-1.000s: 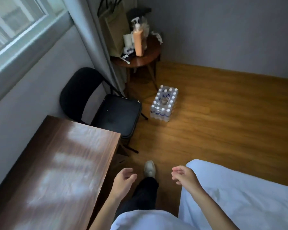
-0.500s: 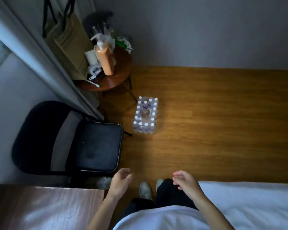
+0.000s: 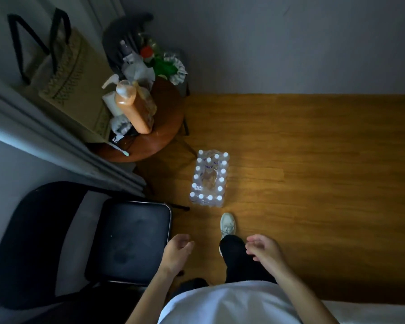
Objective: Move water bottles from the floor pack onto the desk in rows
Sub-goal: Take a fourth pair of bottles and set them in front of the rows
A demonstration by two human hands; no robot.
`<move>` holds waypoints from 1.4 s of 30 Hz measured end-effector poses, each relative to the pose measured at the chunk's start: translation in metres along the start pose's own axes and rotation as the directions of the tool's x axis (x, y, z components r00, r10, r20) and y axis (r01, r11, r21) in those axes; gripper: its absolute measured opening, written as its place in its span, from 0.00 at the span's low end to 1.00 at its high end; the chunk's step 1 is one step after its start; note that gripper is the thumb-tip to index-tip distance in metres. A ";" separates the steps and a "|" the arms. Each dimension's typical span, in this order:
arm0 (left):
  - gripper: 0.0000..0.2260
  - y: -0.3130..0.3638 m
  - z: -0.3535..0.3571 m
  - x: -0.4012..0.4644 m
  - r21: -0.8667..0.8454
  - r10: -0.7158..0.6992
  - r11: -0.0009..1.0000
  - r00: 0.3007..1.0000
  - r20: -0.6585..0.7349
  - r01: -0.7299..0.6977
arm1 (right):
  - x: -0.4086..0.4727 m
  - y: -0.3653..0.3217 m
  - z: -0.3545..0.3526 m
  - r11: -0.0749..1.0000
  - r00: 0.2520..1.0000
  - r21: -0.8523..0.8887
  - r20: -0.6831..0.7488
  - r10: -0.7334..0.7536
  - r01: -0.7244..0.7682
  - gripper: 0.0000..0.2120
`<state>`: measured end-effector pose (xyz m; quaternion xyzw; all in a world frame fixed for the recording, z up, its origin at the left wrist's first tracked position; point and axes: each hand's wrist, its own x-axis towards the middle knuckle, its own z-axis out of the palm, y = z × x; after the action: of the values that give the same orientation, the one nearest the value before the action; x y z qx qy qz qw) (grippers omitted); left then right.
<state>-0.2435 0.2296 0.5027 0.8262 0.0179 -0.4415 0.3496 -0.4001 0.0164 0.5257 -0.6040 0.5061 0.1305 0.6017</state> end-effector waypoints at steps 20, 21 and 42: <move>0.05 0.126 0.036 0.307 0.128 -0.165 0.980 0.983 0.083 0.154 | 0.304 -0.089 -0.004 0.987 0.998 -0.156 0.023 0.053 -0.049 0.06; 0.06 0.123 0.038 0.329 0.162 -0.150 0.978 0.985 0.084 0.135 | 0.325 -0.087 0.001 0.985 0.999 -0.166 0.017 0.043 -0.039 0.06; 0.26 0.054 0.130 0.668 0.407 0.210 0.901 0.972 -0.104 -0.152 | 0.684 -0.046 0.117 0.827 0.969 -0.540 -0.080 -0.233 0.154 0.20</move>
<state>0.0889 -0.0744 -0.0100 0.9077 -0.1234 -0.3402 0.2125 -0.0018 -0.2041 0.0005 -0.8024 0.4280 0.1599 0.3840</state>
